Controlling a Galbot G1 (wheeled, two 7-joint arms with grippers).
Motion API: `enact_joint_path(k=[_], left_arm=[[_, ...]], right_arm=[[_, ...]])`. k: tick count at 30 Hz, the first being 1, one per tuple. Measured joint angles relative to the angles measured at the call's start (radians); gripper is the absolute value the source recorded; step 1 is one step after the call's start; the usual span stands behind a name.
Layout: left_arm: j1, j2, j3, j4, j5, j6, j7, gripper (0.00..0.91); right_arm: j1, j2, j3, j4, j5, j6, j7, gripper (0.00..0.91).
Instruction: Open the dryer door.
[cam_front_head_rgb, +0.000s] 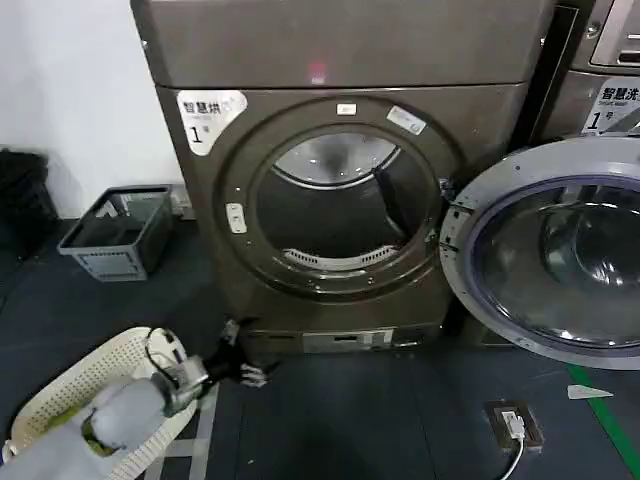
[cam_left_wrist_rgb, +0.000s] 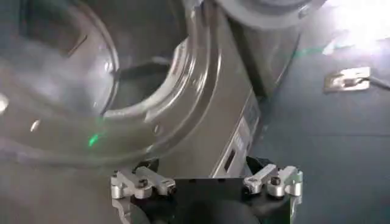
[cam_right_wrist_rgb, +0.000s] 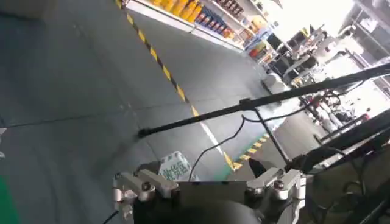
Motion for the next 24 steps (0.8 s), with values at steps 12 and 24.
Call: enact_joint_path(k=[12, 24], left_arm=[[0.188, -0.043, -0.271, 0.035, -0.153, 0.212, -0.035, 0.907], [0.283, -0.078, -0.493, 0.032, -0.353, 0.455, -0.139, 0.907]], right_arm=[[0.013, -0.005, -0.002, -0.017, 0.0, -0.018, -0.011, 0.907], [0.016, -0.009, 0.003, -0.035, 0.002, -0.019, -0.012, 0.907]])
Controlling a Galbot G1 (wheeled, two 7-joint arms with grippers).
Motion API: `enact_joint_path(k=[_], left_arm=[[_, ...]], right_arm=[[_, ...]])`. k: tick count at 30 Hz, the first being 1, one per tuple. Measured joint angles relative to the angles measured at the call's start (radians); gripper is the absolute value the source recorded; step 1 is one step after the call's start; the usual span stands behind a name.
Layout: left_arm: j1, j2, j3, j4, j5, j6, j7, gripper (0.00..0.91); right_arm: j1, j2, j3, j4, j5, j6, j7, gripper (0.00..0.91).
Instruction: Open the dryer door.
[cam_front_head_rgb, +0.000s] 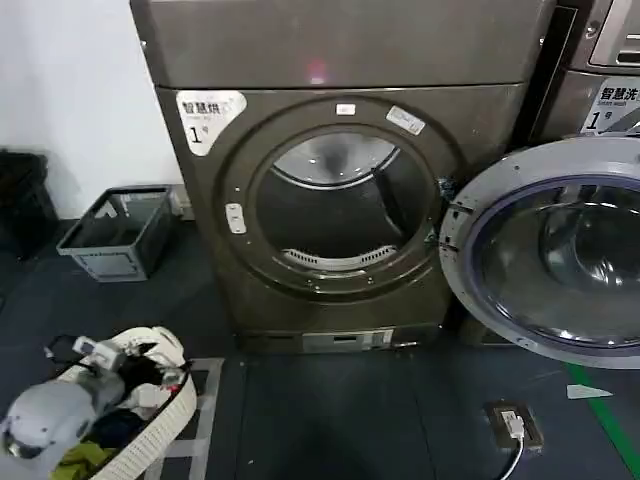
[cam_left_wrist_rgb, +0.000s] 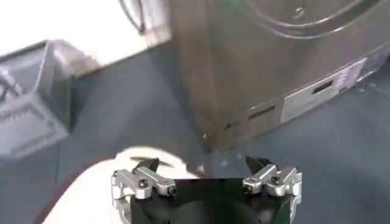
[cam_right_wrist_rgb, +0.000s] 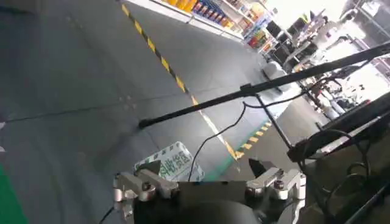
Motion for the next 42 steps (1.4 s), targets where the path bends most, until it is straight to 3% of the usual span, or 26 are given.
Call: enact_joint_path(k=[9, 19, 27, 32, 42], left_arm=[[0.115, -0.032, -0.107, -0.073, -0.249, 0.019, -0.252, 0.907], [0.188, 0.041, -0.126, -0.09, -0.649, 0.018, -0.574, 0.907], [0.21, 0.152, -0.127, -0.059, -0.882, 0.018, -0.701, 0.907], [0.196, 0.199, -0.125, -0.022, -0.994, 0.017, -0.723, 0.907], [0.194, 0.216, -0.125, 0.006, -1.019, 0.017, -0.727, 0.907]], right_arm=[[0.001, 0.001, 0.002, 0.005, 0.005, 0.001, -0.006, 0.907], [0.003, -0.014, 0.002, -0.008, 0.007, -0.003, -0.007, 0.907], [0.008, -0.019, 0.001, -0.023, 0.008, -0.003, -0.011, 0.907], [0.012, -0.018, -0.003, -0.02, 0.008, -0.003, -0.012, 0.907], [0.012, -0.014, 0.0, -0.015, 0.013, 0.006, -0.024, 0.907]])
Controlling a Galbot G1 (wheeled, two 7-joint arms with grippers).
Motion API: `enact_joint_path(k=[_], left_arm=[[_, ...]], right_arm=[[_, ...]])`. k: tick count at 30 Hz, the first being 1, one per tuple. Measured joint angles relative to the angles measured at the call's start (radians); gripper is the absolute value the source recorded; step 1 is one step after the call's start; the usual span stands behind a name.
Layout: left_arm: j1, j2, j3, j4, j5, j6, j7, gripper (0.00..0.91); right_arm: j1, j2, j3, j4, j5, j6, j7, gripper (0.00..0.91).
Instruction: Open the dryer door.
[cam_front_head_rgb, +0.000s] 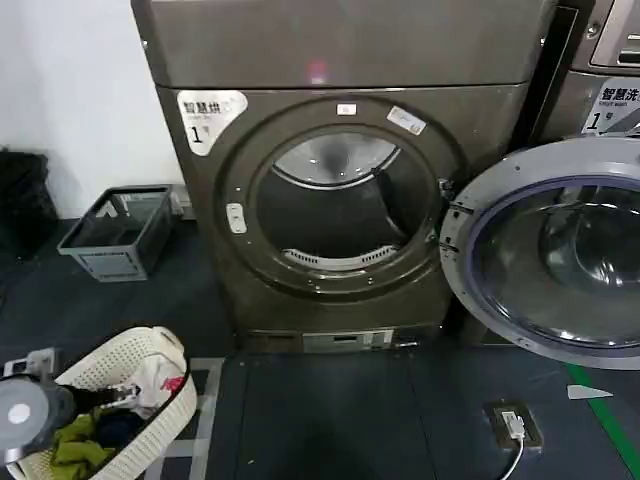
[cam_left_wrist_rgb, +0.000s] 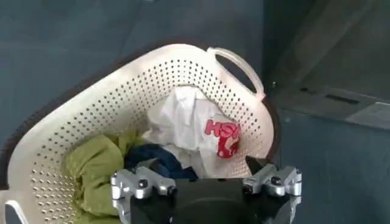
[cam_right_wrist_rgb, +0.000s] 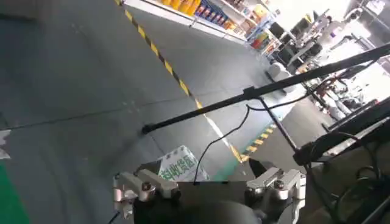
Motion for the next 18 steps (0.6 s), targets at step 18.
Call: enact_joint_path(k=[18], left_arm=[[0.029, -0.001, -0.012, -0.007, 0.001, 0.0, 0.0, 0.907]], right_arm=[[-0.001, 0.0, -0.002, -0.007, 0.002, -0.023, 0.006, 0.907]])
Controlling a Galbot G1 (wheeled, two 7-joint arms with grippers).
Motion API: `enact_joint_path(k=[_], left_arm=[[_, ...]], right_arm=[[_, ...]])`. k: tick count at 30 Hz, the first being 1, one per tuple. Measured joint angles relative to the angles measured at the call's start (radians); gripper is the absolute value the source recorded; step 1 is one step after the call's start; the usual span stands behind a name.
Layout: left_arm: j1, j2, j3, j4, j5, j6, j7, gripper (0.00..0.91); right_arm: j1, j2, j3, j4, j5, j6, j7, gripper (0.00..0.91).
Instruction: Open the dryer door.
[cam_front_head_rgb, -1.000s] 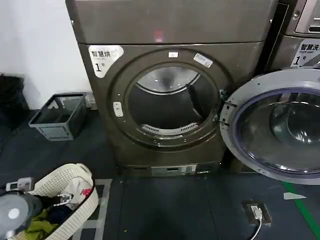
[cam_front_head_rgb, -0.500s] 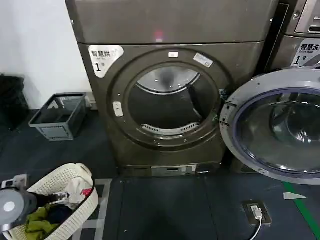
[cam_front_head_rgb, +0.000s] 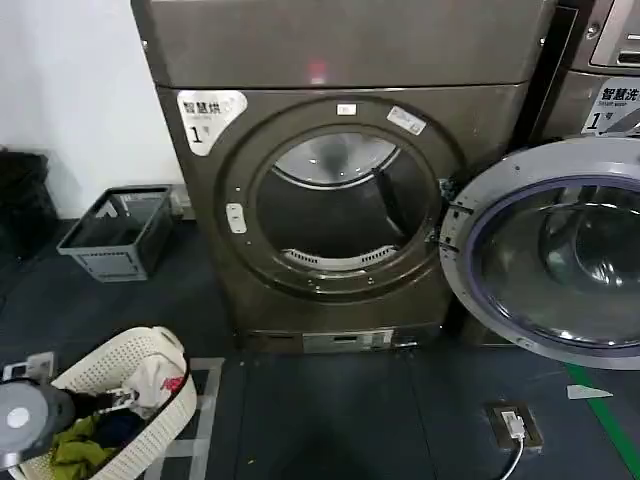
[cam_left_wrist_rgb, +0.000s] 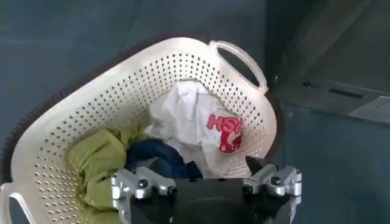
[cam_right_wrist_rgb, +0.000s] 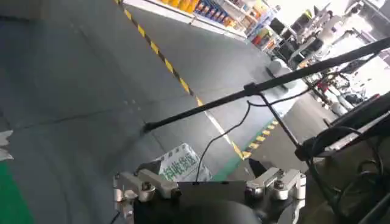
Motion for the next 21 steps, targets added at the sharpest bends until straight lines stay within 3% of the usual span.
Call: enact_joint_path(k=[21], left_arm=[[-0.003, -0.003, 0.007, 0.009, -0.005, 0.0, 0.0, 0.907]], right_arm=[[0.006, 0.023, 0.013, -0.009, -0.053, -0.045, 0.038, 0.907]])
